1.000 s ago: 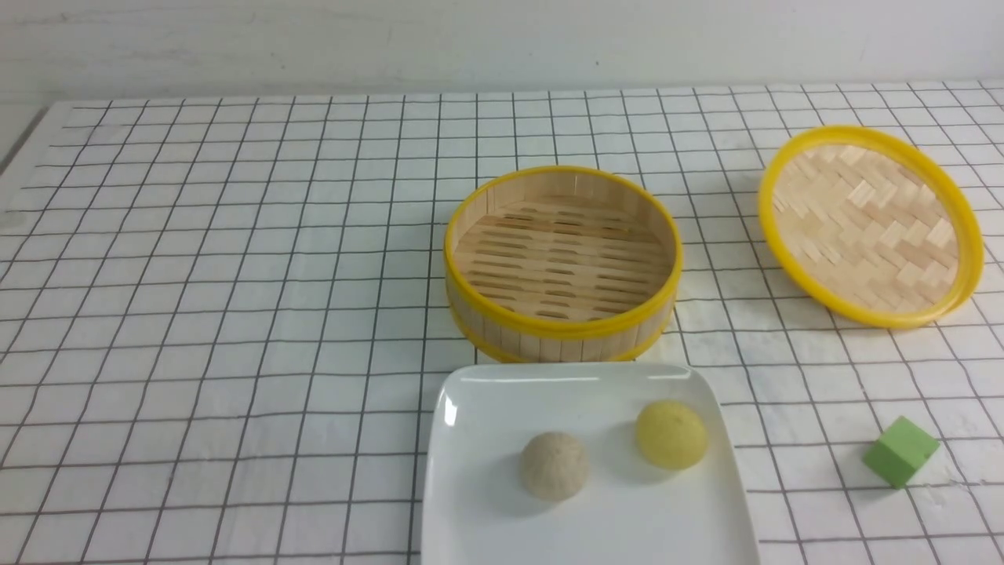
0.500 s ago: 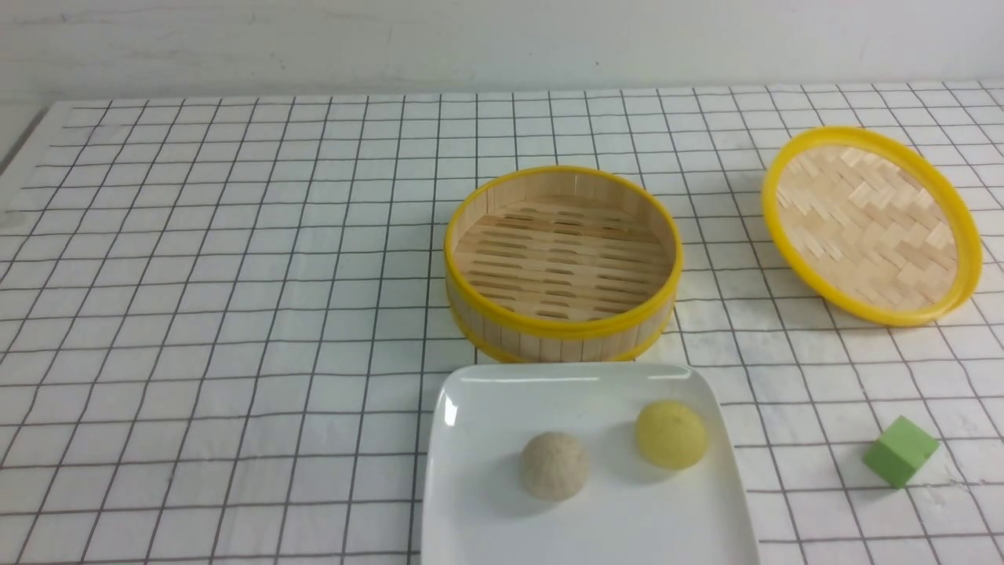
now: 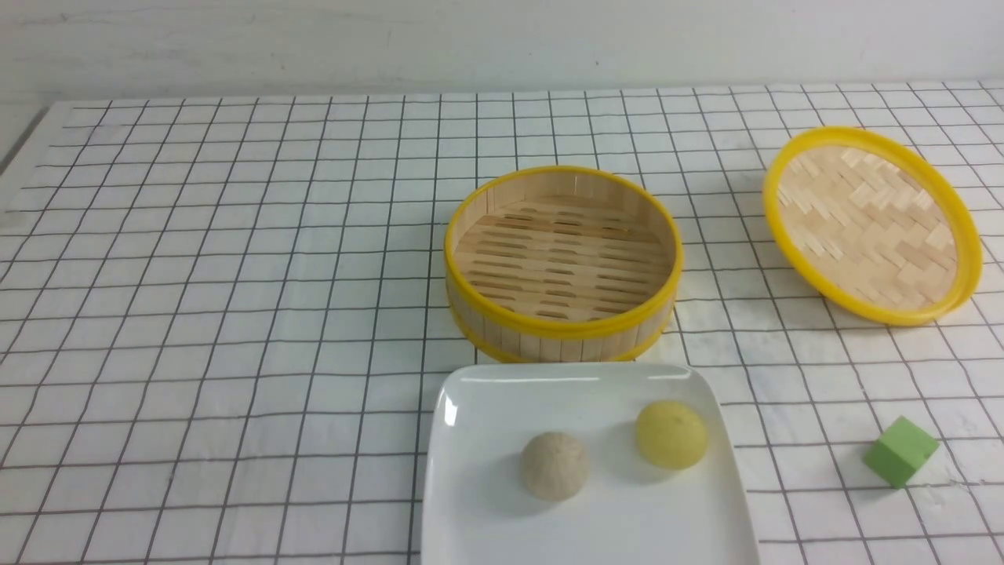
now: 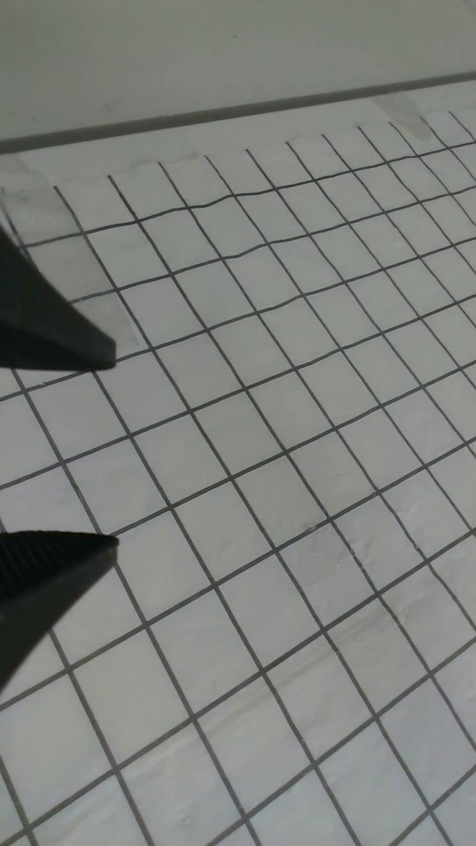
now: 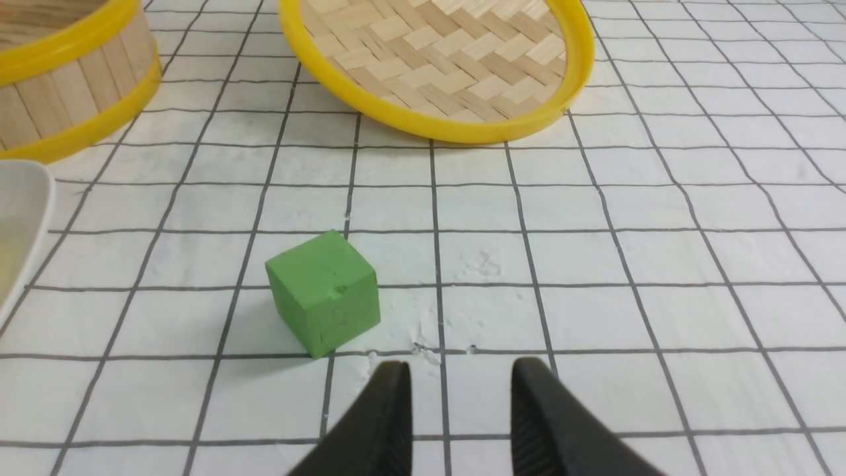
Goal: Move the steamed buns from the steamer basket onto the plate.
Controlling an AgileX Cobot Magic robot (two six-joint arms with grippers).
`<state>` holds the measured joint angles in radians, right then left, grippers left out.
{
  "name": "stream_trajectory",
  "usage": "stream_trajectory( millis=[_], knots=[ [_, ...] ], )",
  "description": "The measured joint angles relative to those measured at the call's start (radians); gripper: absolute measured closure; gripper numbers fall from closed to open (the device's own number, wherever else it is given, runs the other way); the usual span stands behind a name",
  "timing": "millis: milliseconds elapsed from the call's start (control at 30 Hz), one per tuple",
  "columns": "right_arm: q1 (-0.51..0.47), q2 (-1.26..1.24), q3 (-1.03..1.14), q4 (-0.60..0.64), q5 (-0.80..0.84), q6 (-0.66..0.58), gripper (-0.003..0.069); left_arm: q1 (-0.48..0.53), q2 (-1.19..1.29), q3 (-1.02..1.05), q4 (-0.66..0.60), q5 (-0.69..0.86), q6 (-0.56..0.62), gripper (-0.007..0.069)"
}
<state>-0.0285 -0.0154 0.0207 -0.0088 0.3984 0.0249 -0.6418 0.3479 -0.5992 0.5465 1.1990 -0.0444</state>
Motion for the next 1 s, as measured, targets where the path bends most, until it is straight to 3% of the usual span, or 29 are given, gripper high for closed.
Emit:
stream_trajectory(
  millis=[267,533,567,600,700,833,1000],
  knots=[
    [0.000,0.000,0.000,0.000,0.000,0.000,0.0419,0.000,0.000,0.000,0.087,-0.103,-0.028,0.0270],
    [0.000,0.000,0.000,0.000,0.000,0.000,0.0419,0.088,0.000,0.000,0.069,-0.420,-0.241,0.0270],
    [0.000,0.000,0.000,0.000,0.000,0.000,0.0419,0.141,0.000,0.003,0.042,-0.493,-0.306,0.0270],
    [0.000,0.000,0.000,0.000,0.000,0.000,0.0419,0.149,0.000,0.006,0.038,-0.501,-0.319,0.0270],
    [0.000,0.000,0.000,0.000,0.000,0.000,0.0419,0.306,0.000,0.086,-0.059,-0.644,-0.370,0.0270],
    [-0.001,0.000,0.000,0.000,0.000,0.000,0.0419,0.446,0.000,0.230,-0.182,-0.808,-0.352,0.0270],
    [-0.003,0.000,0.000,0.000,0.000,0.000,0.0419,0.535,-0.081,0.418,-0.367,-0.974,-0.275,0.0270]
  ],
)
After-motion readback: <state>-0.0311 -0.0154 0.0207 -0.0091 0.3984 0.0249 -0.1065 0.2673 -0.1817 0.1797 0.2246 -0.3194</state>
